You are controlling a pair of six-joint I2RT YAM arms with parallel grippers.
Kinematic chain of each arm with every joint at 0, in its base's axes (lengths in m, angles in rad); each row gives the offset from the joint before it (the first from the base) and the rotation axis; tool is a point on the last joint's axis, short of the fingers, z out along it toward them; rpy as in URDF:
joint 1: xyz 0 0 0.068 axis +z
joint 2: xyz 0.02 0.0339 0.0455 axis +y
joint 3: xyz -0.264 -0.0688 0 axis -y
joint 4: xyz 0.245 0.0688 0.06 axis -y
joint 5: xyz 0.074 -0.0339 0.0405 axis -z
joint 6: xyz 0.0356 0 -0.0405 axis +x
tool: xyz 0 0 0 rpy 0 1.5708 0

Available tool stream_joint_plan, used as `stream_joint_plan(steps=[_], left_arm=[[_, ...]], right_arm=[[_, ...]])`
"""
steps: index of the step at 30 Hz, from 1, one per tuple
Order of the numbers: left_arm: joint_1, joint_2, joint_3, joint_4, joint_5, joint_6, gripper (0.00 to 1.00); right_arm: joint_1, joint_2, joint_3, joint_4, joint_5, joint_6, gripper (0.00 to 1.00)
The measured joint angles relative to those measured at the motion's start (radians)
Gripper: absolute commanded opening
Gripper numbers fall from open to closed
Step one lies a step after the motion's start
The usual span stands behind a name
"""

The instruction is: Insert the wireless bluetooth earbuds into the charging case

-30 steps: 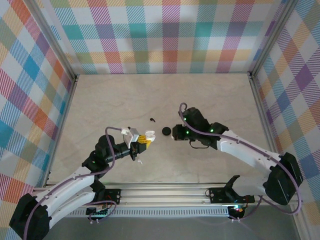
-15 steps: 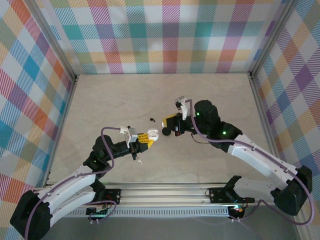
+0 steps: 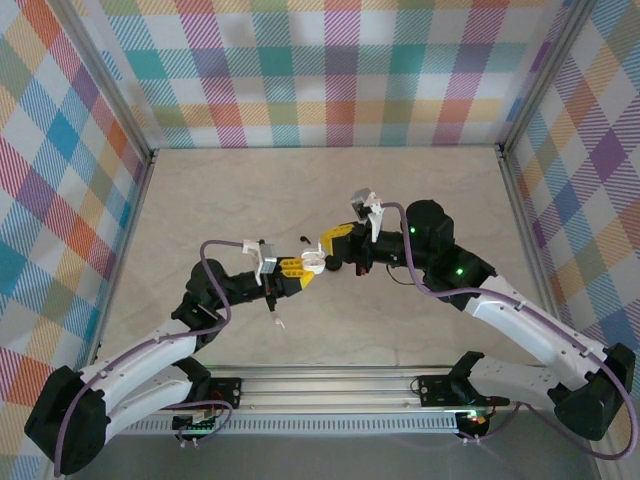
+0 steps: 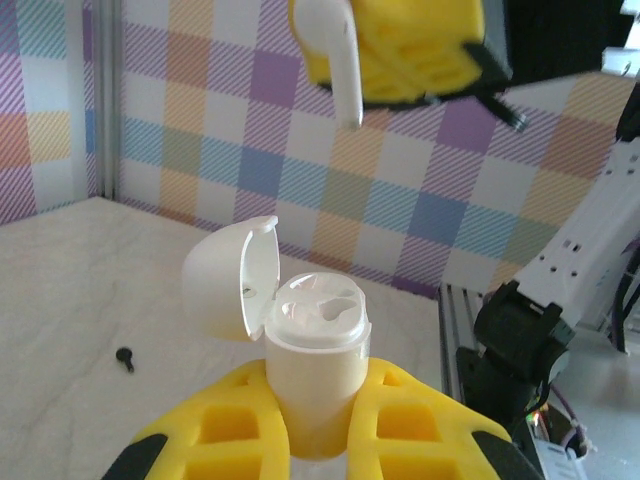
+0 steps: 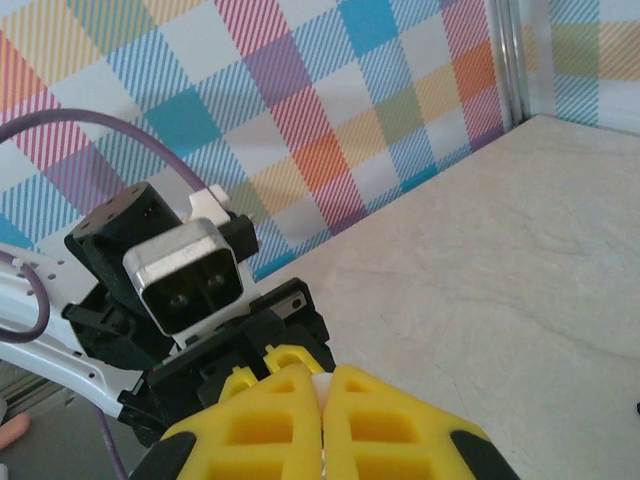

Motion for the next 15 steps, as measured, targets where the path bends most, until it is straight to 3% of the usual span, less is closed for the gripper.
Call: stream_joint_plan(steps=[15], left_arm=[[0.0,-0.012,0.022,0.049,-0.014,-0.097,0.0]], right_arm=[[0.0,0.005,-0.021,0.092,-0.042,-0.018,0.07]])
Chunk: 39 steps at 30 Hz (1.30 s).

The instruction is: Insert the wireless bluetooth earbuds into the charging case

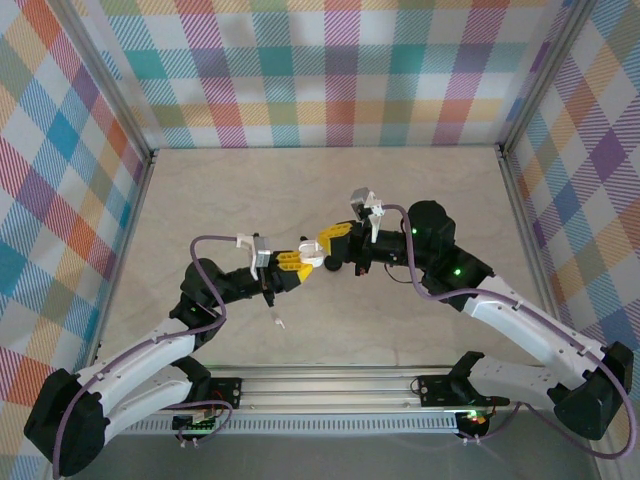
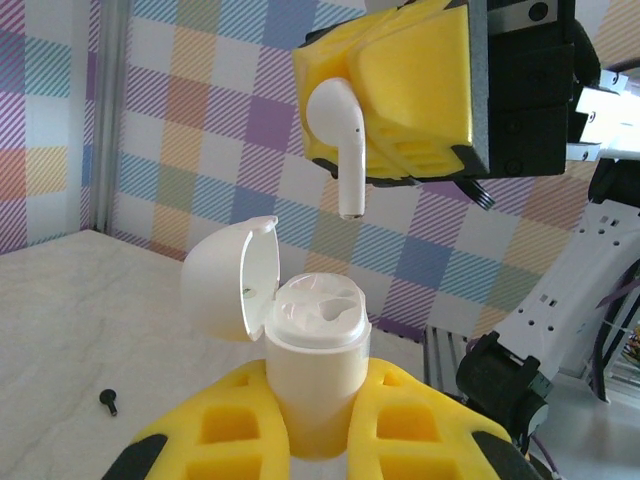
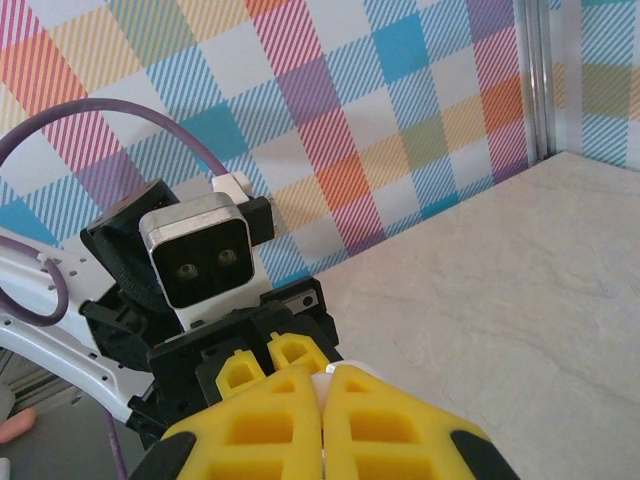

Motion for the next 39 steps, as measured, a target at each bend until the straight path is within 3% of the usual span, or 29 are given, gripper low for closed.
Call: stream_joint_plan(steps=[39], left_arm=[[0.0,-0.021,0.005,0.002,-0.043,-0.03,0.0]], right_arm=[[-0.001,0.025,-0.079,0.134,-0.023,0.103,0.07]])
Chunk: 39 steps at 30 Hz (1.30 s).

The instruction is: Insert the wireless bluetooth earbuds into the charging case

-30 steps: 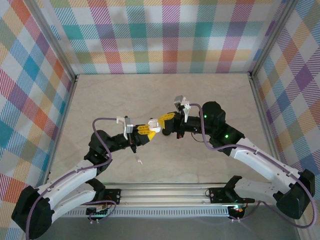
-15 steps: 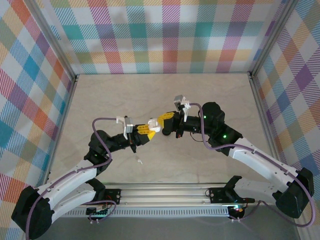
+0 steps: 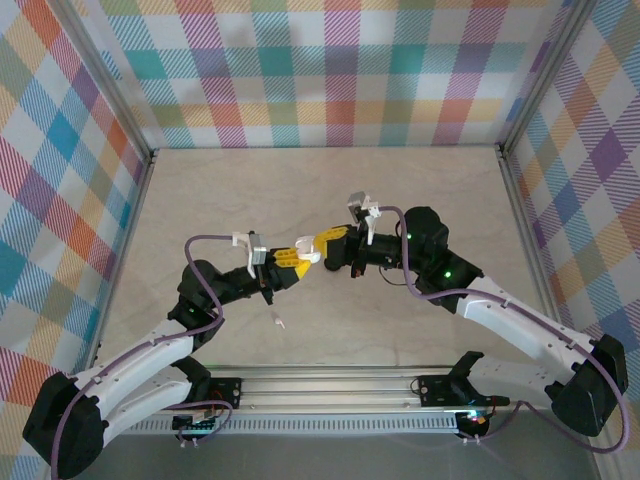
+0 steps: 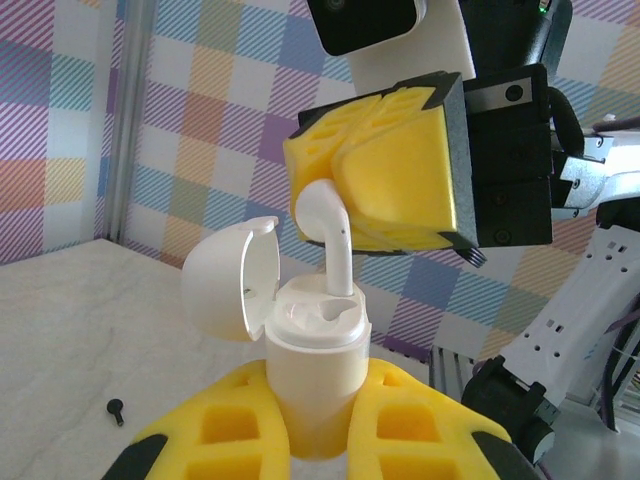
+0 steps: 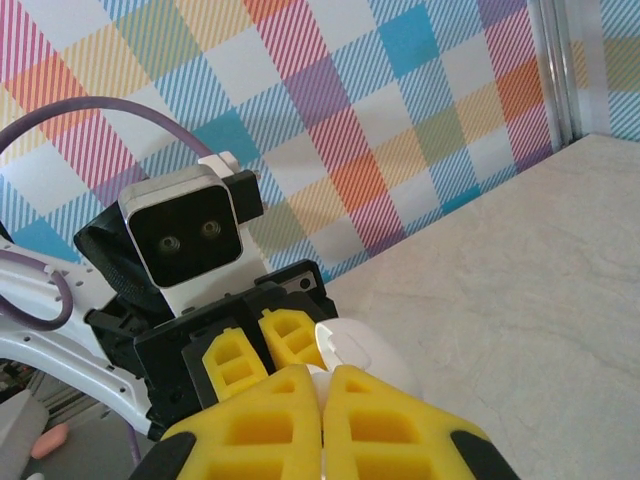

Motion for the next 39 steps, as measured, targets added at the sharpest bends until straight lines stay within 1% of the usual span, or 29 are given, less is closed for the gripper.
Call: stream_joint_plan(steps=[5,8,10,15,18,21,23,28,33,39], left_arm=[[0.0,-0.005,0.008,-0.004,0.001,0.0,0.0],[0.0,-0.005,0.009,-0.016,0.001,0.0,0.0],[0.0,-0.005,0.009,-0.027,0.001,0.001,0.0],[0.0,-0.005,0.01,-0.05,0.002,0.001,0.0],[0.0,-0.011,0.01,-0.056,-0.013,0.003,0.0],[0.0,-0.036,0.01,-0.065,-0.021,0.012,0.0],[0.0,-0.064,0.01,-0.072,-0.031,0.024,0.0],[0.0,-0.128,0.01,-0.131,-0.069,0.07,0.0],[0.0,-0.19,0.007,-0.246,-0.115,0.119,0.0],[0.0,-0.321,-0.034,-0.394,-0.175,0.177,0.0]], right_arm=[[0.0,0.002,-0.006,-0.006,-0.015,0.003,0.07],[0.0,0.006,-0.007,-0.014,-0.02,0.0,0.1],[0.0,0.009,-0.007,-0.023,-0.023,-0.009,0.17],[0.0,0.013,-0.003,-0.062,-0.018,-0.027,0.29],[0.0,0.008,0.0,-0.089,-0.004,-0.033,0.42],[0.001,-0.003,0.001,-0.13,0.017,-0.035,0.5],[0.001,-0.005,0.006,-0.158,0.03,-0.035,0.52],[0.001,-0.007,0.04,-0.196,0.049,-0.034,0.54],[0.001,-0.009,0.051,-0.21,0.081,-0.015,0.53],[0.001,0.027,0.074,-0.261,0.143,0.034,0.53]])
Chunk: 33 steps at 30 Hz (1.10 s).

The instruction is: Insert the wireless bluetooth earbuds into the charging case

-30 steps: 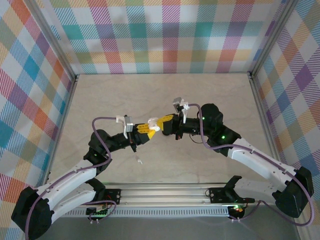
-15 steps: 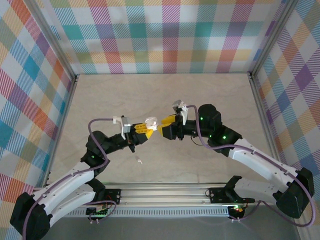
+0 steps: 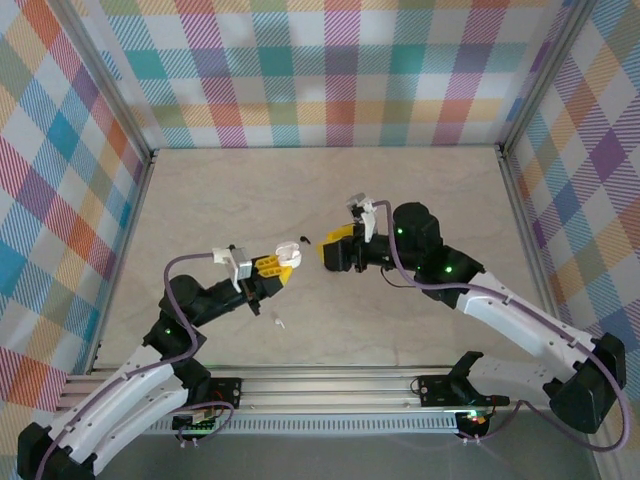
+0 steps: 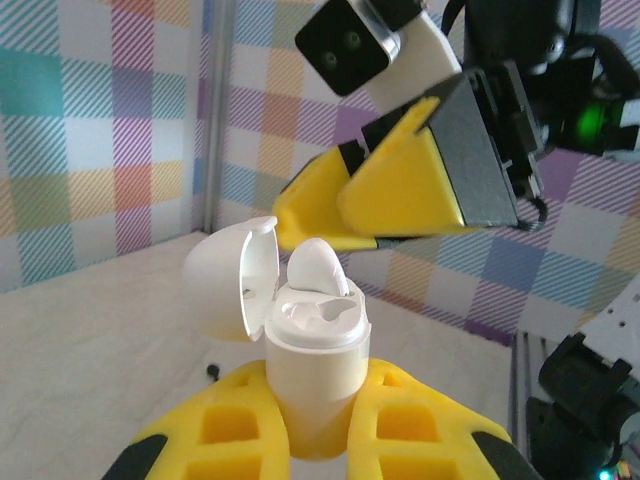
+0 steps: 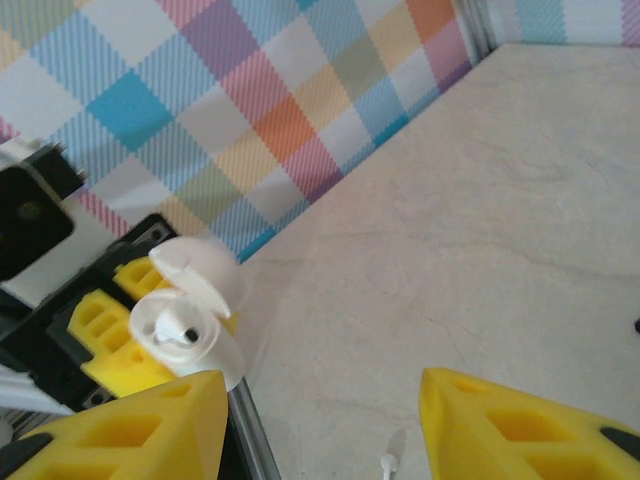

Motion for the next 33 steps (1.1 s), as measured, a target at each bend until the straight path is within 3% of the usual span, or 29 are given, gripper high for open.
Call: stream_joint_plan(steps=[18,26,33], left_arm=[[0.0,-0.305,-0.049,-0.414,-0.168,0.115,0.0],[0.0,-0.415,-0.051,-0.507,-0.264,0.116,0.0],[0.0,-0.509,-0.051,-0.575,-0.348,0.116,0.0]], right_arm=[[0.0,0.336,0.16,-0.188,0.192,0.156,0.49],[0.003,0.573,0.249,-0.259,0.153,0.218,0.31],[0.095,0.763,0.378,-0.372,0.129,0.205,0.25]])
